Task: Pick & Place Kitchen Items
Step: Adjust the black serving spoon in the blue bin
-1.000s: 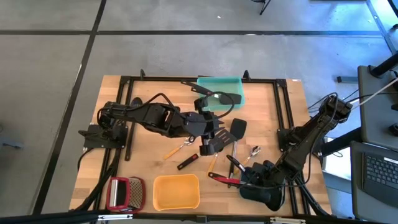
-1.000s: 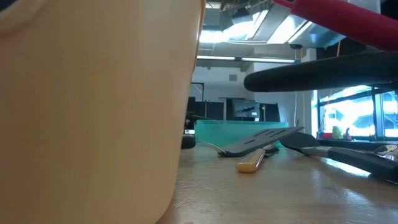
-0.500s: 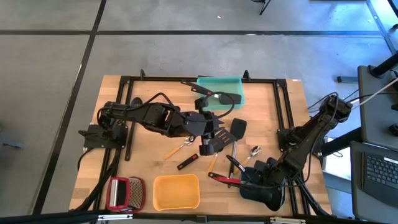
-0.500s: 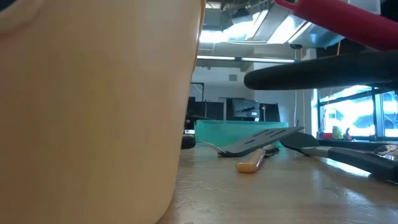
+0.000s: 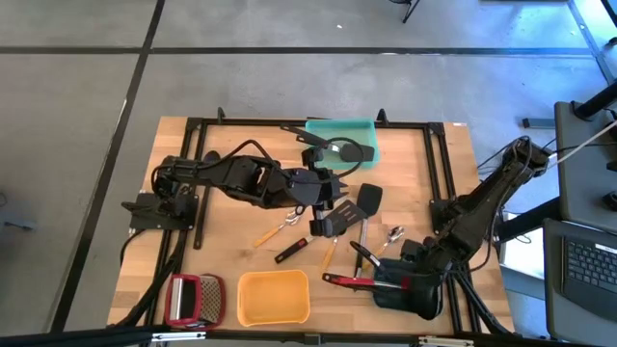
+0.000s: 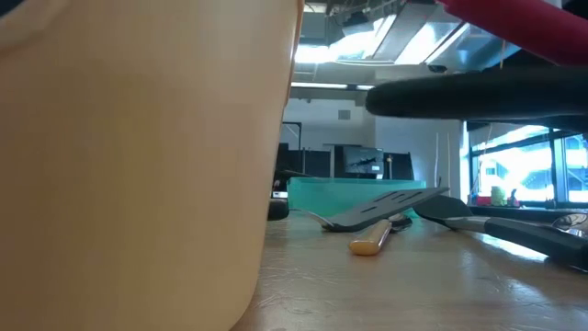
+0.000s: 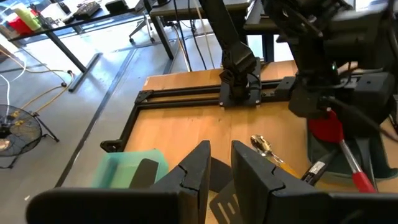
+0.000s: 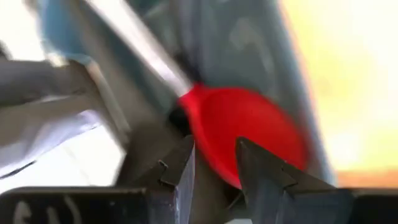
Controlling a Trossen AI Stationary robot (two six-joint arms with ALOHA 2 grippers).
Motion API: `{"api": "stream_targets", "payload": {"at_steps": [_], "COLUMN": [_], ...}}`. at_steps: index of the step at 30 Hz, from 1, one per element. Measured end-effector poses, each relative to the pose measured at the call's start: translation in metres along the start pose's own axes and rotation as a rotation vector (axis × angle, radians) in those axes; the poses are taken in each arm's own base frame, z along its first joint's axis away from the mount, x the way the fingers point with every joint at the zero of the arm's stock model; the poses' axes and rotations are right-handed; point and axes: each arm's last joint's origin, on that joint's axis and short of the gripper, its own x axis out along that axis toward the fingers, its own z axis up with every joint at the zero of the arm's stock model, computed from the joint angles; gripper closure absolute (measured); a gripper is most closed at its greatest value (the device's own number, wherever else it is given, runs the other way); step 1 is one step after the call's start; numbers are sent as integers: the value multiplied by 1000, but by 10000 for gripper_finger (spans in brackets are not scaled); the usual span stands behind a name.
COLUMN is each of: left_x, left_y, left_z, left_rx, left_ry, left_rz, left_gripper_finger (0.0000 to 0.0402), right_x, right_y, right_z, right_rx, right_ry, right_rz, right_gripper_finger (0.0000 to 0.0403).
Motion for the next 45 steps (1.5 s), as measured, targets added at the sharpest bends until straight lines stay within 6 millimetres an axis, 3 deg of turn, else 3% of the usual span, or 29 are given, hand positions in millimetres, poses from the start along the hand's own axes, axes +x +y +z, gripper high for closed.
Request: {"api": "stream_targets", "payload": {"at_steps": [7,12,23,29,45], "left_x": [0,0,0,0,1], "left_y": [0,0,0,0,0], "left_z": [-3,-5,-5,-5,-5], "left_rx": [8,13,14,4,-25], "left_ry": [26,42,42,42,47], "left_rz": [-1,0,0,0,1], "left_gripper_finger": [347,347,350,351,355], "right_x": [-3,9,27,33,33], "right_y": [14,16,11,4,4], "right_z": [-5,-10,-16,-15,-13], "right_rx": [-10,15,44,91,104], "right_ry": [65,100,140,120,59], "right_rz": [152,104,-28,-135,-130], "right_gripper_finger": [284,293,351,354,354]}}
